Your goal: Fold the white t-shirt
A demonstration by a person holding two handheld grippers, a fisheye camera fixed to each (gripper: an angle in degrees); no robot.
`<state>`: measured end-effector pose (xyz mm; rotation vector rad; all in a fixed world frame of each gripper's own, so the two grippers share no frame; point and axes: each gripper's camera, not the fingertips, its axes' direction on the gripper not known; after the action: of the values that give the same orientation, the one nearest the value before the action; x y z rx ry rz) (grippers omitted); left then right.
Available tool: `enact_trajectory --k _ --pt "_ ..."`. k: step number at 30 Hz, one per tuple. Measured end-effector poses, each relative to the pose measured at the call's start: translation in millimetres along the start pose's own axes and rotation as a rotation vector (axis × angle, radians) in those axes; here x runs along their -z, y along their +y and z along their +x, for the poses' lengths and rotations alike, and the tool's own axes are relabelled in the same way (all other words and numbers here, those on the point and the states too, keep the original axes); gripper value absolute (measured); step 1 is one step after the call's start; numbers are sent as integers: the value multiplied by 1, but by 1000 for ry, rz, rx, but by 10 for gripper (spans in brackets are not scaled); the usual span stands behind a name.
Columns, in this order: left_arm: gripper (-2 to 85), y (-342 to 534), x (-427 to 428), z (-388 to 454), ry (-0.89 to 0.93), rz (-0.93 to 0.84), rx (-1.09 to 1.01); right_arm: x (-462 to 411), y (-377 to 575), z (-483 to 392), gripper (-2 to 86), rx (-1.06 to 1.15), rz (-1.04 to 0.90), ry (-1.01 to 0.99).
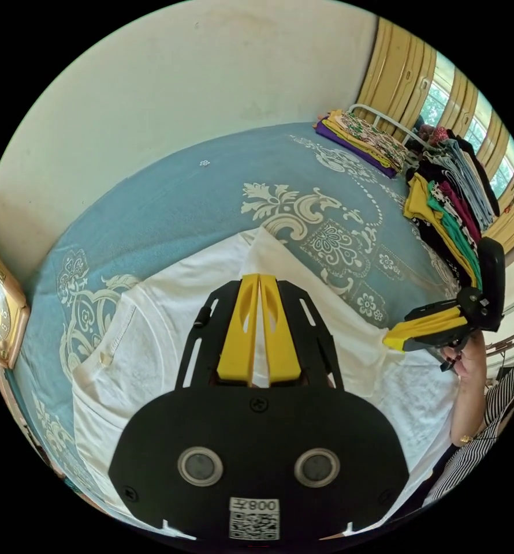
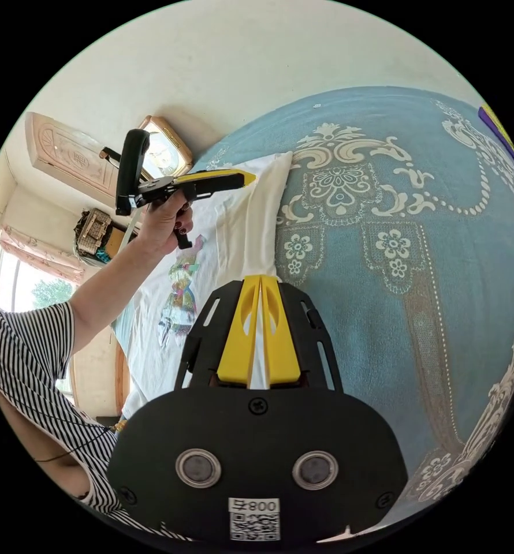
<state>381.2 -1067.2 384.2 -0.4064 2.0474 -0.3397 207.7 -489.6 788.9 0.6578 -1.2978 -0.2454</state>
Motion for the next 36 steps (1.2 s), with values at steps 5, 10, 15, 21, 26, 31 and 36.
enact_trajectory --k 5,10,15,21,26,31,36 --pt "2 -11 41 12 24 -2 35 -18 -2 14 1 -17 -2 -25" --pt "2 -21 77 35 30 -43 3 -23 0 20 1 -6 55 -35" --pt "2 -29 140 42 56 36 22 -54 -5 22 1 21 -4 38" --pt "2 -37 189 57 97 -26 18 -106 -10 35 1 49 -78 27" --pt "3 -11 310 50 181 115 145 -114 -9 41 1 97 -52 89" --pt "10 95 425 28 145 159 410 -129 0 49 1 147 -67 142" --pt "35 239 544 -11 -7 180 844 -157 12 50 1 168 -95 -38"
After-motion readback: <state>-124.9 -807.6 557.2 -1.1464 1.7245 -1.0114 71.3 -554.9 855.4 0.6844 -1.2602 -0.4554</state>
